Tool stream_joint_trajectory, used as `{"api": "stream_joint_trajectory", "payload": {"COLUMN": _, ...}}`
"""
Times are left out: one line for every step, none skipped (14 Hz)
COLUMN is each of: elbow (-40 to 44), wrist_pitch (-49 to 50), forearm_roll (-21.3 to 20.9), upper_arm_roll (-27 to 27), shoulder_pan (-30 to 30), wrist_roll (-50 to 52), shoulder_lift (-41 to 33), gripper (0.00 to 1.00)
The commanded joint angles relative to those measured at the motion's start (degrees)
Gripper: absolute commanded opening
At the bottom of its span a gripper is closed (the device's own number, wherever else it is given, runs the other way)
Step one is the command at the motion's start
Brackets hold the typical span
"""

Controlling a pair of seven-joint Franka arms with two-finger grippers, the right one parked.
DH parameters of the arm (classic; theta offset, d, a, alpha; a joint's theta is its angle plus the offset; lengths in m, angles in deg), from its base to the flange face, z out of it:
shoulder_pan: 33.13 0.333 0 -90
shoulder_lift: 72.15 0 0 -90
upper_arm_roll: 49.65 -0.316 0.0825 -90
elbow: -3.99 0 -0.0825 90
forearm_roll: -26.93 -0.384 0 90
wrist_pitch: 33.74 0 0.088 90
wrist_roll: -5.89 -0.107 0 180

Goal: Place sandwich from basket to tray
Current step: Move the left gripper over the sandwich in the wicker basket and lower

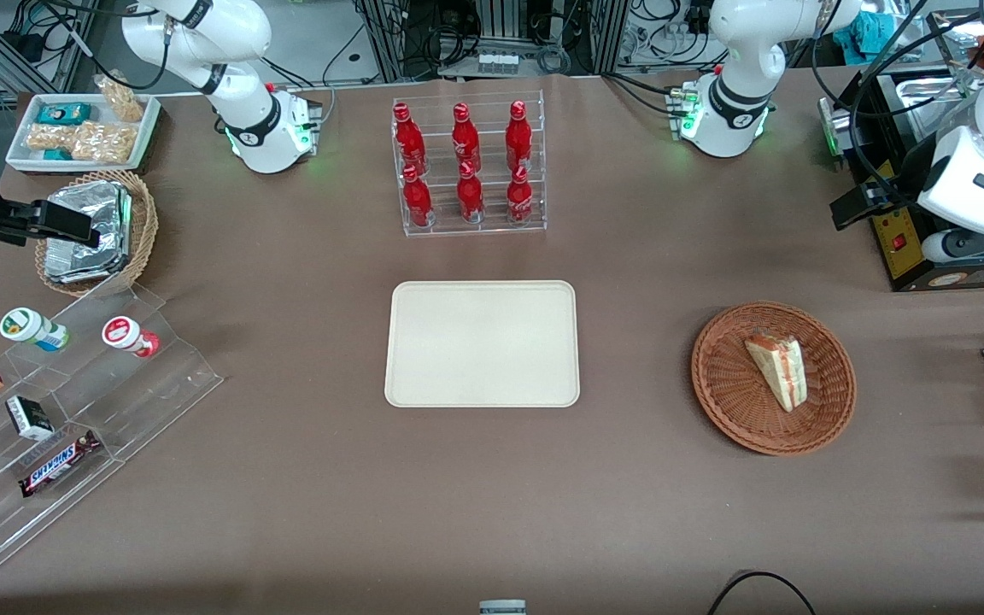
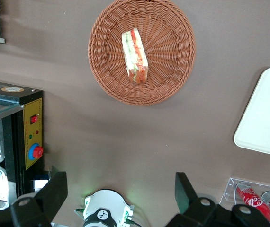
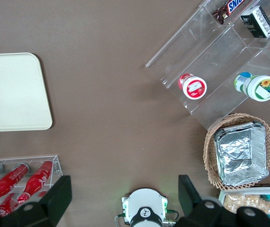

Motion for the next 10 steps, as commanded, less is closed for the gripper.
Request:
{"api": "stream_joint_trajectory", "payload": {"elbow": 0.53, "wrist_pitch": 0.11, "forearm_roll": 0.53, "upper_arm_roll": -0.56, "shoulder_pan": -0.64, "wrist_roll": 0.0, "shoulder_lift": -0.04, "gripper": 1.0}}
{"api": "stream_joint_trajectory", "payload": {"elbow": 0.53, "wrist_pitch": 0.11, "forearm_roll": 0.53, "upper_arm_roll": -0.65, "shoulder_pan": -0.64, "wrist_roll": 0.09, "shoulder_lift": 0.13, "gripper": 1.0}}
{"api": "stream_joint_trajectory", "payload": {"elbow": 0.62, "wrist_pitch": 0.02, "forearm_roll": 0.53, "upper_arm_roll": -0.65, "shoulder_pan": -0.46, "wrist_roll": 0.0, "shoulder_lift": 0.74, "gripper": 1.0}}
{"api": "stream_joint_trajectory", "payload": {"elbow": 0.62, "wrist_pitch": 0.02, "forearm_roll": 0.53, "upper_arm_roll": -0.82, "shoulder_pan": -0.2, "wrist_roll": 0.0, "shoulder_lift": 1.71, "gripper": 1.0}}
{"api": "stream_joint_trajectory", "payload": {"elbow": 0.53, "wrist_pitch": 0.11, "forearm_roll": 0.61, "upper_arm_roll": -1.0, "shoulder_pan": 0.15, "wrist_roll": 0.0, "shoulder_lift": 2.94, "gripper": 1.0}}
{"api": "stream_joint_trajectory", "payload": {"elbow": 0.01, "wrist_pitch": 0.11, "forearm_roll": 0.53, "upper_arm_roll": -1.0, "shoulder_pan": 1.37, "wrist_roll": -0.08, "shoulder_lift": 3.82, "gripper": 1.0}}
{"api": "stream_joint_trajectory", "payload": {"elbow": -0.52, "wrist_pitch": 0.11, "forearm_roll": 0.53, "upper_arm_roll": -1.0, "shoulder_pan": 2.17, "wrist_roll": -0.08, "shoulder_lift": 5.22, "gripper": 1.0}}
{"api": "stream_joint_trajectory", "payload": {"elbow": -0.96, "wrist_pitch": -0.5, "forearm_roll": 0.44, "upper_arm_roll": -1.0, "shoulder_pan": 3.65, "wrist_roll": -0.35, "shoulder_lift": 6.45, "gripper": 1.0}}
{"api": "stream_joint_trajectory", "payload": {"elbow": -1.74, "wrist_pitch": -2.42, "forearm_roll": 0.52, "upper_arm_roll": -0.92, "shoulder_pan": 5.32, "wrist_roll": -0.43, "shoulder_lift": 8.03, "gripper": 1.0}}
{"api": "stream_joint_trajectory", "payload": {"elbow": -2.8, "wrist_pitch": -5.74, "forearm_roll": 0.53, "upper_arm_roll": -0.91, "shoulder_pan": 5.86, "wrist_roll": -0.44, "shoulder_lift": 8.92, "gripper": 1.0}}
